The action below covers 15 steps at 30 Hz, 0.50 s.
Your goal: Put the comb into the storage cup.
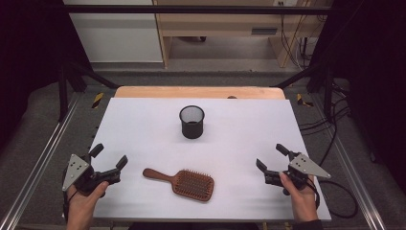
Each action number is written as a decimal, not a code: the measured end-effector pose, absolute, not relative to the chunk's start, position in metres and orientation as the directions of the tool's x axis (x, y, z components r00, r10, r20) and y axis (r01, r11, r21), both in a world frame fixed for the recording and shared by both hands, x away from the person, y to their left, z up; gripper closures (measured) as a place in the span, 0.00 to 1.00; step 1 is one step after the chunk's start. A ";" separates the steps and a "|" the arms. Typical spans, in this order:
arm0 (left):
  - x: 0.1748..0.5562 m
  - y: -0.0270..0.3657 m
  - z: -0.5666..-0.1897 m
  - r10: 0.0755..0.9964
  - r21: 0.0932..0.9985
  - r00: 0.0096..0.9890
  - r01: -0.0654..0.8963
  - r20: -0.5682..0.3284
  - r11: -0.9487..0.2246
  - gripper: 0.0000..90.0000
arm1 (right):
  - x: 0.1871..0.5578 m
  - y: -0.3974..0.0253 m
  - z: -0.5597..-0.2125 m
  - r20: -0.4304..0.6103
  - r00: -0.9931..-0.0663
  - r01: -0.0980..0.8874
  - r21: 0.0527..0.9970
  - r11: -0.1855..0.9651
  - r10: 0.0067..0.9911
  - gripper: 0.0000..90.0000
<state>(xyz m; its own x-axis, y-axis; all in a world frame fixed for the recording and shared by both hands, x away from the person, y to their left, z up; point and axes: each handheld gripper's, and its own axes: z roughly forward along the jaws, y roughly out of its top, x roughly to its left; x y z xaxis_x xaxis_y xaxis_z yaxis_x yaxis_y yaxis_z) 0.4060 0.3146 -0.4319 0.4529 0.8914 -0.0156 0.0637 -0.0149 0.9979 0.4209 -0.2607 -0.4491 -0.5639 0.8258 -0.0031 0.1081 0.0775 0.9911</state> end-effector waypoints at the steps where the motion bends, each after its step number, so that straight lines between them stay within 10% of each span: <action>1: 0.406 0.314 -0.432 0.892 0.998 0.451 0.066 -0.019 -0.012 0.04 | 0.421 -0.261 -0.449 -0.004 -0.563 0.110 0.991 0.080 0.827 0.08; 15: 0.412 0.295 -0.437 0.865 0.989 0.501 0.130 -0.006 -0.069 0.04 | 0.421 -0.263 -0.450 0.002 -0.531 0.124 0.989 0.076 0.847 0.07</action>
<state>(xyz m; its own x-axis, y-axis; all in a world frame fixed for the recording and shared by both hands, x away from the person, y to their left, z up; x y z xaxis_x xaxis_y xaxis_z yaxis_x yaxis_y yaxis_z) 0.4117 0.2955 -0.4367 0.5012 0.8653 -0.0061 0.1305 -0.0685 0.9891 0.4209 -0.2627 -0.4501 -0.5314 0.8471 0.0019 0.1240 0.0756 0.9894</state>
